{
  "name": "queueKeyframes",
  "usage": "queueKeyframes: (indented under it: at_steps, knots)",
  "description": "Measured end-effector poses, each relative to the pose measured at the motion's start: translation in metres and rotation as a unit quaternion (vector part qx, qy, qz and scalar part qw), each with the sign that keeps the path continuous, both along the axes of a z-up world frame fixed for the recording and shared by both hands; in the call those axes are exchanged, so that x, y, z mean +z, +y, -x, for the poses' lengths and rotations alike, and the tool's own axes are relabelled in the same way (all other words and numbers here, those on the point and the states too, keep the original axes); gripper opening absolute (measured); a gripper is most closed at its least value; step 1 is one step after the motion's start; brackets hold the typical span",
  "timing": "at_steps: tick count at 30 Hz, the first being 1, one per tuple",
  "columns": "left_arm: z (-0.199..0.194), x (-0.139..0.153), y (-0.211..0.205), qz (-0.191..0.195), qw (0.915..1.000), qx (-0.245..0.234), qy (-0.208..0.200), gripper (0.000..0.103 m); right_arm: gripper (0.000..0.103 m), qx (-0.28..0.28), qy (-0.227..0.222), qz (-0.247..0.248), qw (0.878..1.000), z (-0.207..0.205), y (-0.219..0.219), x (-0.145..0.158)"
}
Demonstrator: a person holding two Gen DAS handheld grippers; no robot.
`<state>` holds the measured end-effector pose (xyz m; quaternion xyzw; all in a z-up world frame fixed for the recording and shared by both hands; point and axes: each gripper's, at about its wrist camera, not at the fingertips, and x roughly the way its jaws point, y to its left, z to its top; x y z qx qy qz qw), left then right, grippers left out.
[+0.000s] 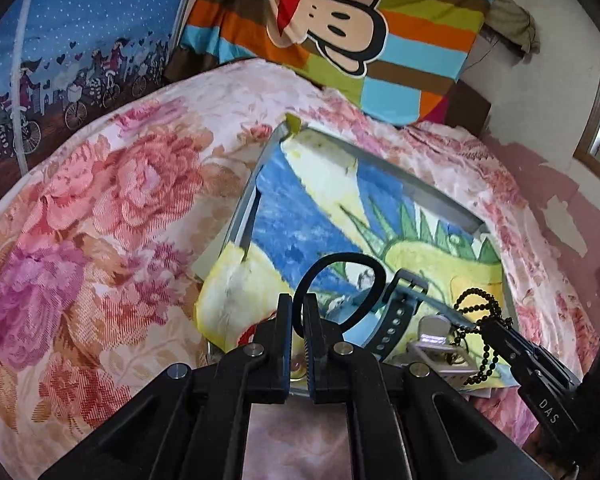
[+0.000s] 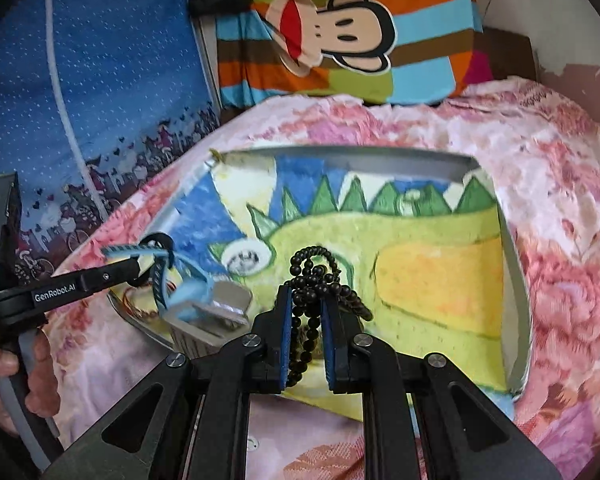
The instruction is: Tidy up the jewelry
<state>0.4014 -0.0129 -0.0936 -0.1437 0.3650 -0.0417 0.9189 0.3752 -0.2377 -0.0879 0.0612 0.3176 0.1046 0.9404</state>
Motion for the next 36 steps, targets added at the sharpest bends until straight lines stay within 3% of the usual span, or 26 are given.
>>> queueKeyframes:
  at_steps: [8,10,12,13,15,18,27,31,33,36]
  knots:
    - [-0.005,-0.018,0.007,0.041,0.9976,-0.004,0.055,0.011,0.013,-0.007,0.031,0.014,0.999,-0.003,-0.002,-0.006]
    - [-0.003,-0.017,0.005,0.043,0.9977,-0.013,0.052,0.017,0.019,-0.008,0.039,0.016,0.999,-0.002,-0.003,-0.007]
    - [0.002,-0.014,0.001,0.039,0.998,-0.023,0.044,0.03,0.032,-0.011,0.044,0.014,0.999,0.001,-0.004,-0.008]
    - [0.003,-0.012,-0.001,0.036,0.9982,-0.025,0.041,0.035,0.034,-0.011,0.044,0.012,0.999,0.002,-0.005,-0.008]
    - [0.008,-0.007,-0.004,0.031,0.9987,-0.03,0.028,0.062,0.034,-0.013,0.047,0.01,0.999,0.005,-0.007,-0.006]
    - [0.02,0.002,-0.007,0.025,0.9994,-0.023,0.003,0.078,0.036,-0.012,0.053,0.009,0.998,0.008,-0.01,-0.004]
    - [0.054,0.033,-0.002,0.012,0.9986,-0.015,-0.049,0.096,0.062,-0.036,0.036,0.006,0.999,0.034,-0.026,0.016]
    - [0.075,0.051,-0.002,-0.006,0.9965,-0.011,-0.083,0.099,0.077,-0.042,-0.006,0.003,0.999,0.059,-0.031,0.036]
    - [0.09,0.061,-0.002,-0.021,0.9945,-0.008,-0.102,0.102,0.093,-0.04,-0.025,0.003,0.999,0.07,-0.031,0.045]
    - [0.113,0.074,0.0,-0.036,0.9898,-0.001,-0.137,0.103,0.098,-0.037,-0.058,0.009,0.998,0.092,-0.029,0.06]
